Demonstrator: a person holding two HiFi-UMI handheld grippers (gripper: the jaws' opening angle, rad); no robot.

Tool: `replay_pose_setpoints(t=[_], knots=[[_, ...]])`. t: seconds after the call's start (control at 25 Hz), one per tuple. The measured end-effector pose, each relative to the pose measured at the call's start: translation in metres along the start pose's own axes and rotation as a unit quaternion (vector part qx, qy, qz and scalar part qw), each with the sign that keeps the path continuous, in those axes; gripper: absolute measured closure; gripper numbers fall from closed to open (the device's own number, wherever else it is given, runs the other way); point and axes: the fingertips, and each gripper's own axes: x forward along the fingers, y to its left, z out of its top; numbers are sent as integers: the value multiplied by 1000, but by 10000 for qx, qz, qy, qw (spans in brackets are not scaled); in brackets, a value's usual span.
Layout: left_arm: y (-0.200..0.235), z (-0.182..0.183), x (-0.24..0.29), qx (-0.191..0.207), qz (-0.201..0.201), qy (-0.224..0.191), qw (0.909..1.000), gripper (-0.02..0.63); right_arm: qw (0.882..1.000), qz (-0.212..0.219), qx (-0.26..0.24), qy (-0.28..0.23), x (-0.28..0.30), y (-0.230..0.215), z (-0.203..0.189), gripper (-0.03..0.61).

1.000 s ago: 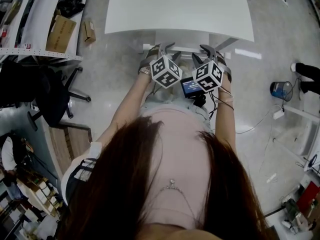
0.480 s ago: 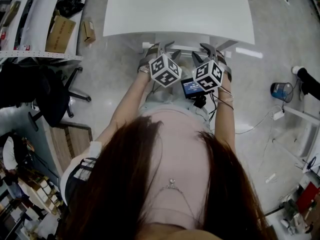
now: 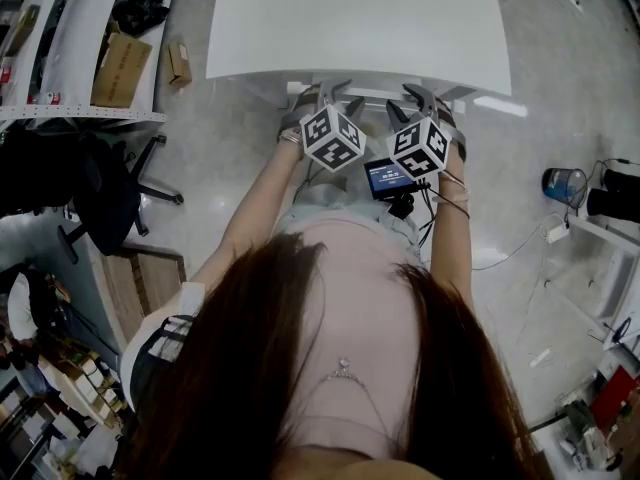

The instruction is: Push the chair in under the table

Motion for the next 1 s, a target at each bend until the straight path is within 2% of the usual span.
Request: replay_pose_setpoints(t=[1.0], knots=[[34, 13, 31, -37, 23, 42, 10000, 431, 10000, 25, -32, -79, 30, -37, 8, 380]])
